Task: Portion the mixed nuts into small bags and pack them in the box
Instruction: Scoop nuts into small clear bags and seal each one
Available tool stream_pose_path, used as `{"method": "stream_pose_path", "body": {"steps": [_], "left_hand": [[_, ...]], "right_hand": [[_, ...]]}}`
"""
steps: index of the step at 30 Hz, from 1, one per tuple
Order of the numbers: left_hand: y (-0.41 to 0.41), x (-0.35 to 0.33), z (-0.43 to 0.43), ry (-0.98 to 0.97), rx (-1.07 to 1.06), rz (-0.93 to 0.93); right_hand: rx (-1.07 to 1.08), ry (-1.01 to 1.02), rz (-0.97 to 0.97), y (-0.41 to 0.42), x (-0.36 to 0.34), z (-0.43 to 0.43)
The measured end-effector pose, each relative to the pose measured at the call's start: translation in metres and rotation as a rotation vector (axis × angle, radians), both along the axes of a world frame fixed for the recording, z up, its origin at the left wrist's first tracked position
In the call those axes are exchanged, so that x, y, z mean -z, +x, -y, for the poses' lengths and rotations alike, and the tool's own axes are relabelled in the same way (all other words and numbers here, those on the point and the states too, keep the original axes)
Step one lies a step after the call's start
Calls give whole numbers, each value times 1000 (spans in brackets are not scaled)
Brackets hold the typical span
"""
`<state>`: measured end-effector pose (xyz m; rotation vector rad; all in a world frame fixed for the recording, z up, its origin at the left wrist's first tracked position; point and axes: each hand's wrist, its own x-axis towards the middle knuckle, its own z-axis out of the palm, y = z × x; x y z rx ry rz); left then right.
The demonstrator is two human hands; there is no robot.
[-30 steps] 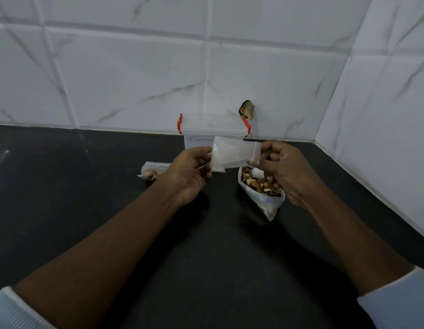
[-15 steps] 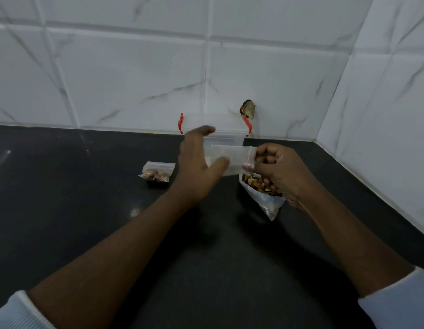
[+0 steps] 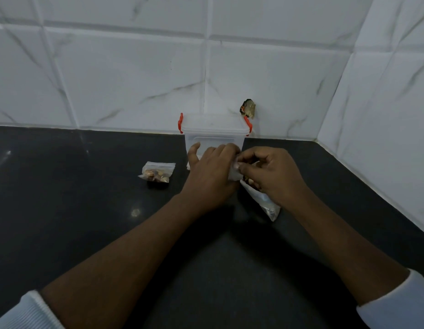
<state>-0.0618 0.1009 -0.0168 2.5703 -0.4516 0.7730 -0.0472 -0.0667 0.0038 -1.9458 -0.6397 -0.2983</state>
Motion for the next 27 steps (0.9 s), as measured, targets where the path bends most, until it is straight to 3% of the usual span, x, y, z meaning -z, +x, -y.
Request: {"method": "stream_pose_path", "body": {"steps": [7,11,14,17,20,24,27], "left_hand": [[-1,3,1,-181,29,-55],[1,3,-2,-282,-4,-124],[0,2,-3,-346,-16,-212],[-3,0,-2,-407,-5,-274],[-6,-6,1,-462,-12,-303],[5,-21,8,-471,-25,-386],[21,-25,17,-558,-51,-484]], "right_hand": [[27,-164,181,-2,2,1],[219,-166,286,1,-20,20],[349,-524,158,22,-27,55],[291,-840,-65,39,-17,81],[230,-783,-117,46,-10,90],[222,-796,-20,51,-6,90],[234,-691,41,48,-10,87]]}}
